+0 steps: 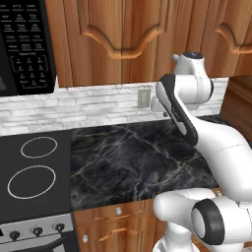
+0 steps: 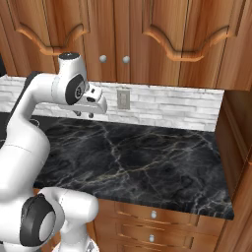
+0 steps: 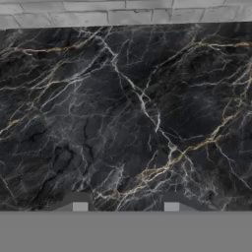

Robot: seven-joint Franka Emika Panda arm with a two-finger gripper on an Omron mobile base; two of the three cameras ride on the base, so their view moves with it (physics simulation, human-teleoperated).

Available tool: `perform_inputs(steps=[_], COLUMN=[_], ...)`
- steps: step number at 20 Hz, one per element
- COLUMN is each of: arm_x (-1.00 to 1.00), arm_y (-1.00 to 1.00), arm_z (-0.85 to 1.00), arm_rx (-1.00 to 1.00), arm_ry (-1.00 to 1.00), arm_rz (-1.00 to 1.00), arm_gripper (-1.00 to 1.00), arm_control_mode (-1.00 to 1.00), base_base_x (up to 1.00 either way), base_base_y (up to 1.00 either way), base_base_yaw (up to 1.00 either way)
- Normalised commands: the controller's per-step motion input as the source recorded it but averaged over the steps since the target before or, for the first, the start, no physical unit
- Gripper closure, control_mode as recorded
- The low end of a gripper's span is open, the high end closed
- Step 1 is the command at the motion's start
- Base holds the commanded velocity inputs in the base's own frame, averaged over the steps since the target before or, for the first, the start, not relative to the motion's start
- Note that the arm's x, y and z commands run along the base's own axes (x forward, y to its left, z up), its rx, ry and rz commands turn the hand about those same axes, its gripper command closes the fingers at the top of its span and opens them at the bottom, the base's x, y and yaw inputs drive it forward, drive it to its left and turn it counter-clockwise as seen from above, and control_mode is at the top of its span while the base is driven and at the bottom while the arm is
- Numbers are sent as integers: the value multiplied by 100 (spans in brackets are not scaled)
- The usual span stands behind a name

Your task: Open the cabinet and move the ladle to the pot. Then close the cabinet.

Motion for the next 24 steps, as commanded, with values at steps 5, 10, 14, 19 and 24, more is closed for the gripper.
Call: perform_inputs(steps=[5,10,14,19,24], arm_x=[0,0,0,0,0], arm_y=[0,-11,-52,-38,-26], arm_z=[0,0,16,7,1], arm_rx=[0,0,20,33,37], arm_ry=[-1,-4,0,-7,-19], arm_rz=[5,2,0,-4,-15], arm_gripper=[-100,-100,-100,-100,-100], arm_control_mode=[-100,-100,-100,-100,-100], base_base_x=[0,0,0,0,0], base_base_y=[0,0,0,0,0], base_base_yaw=[0,0,0,0,0])
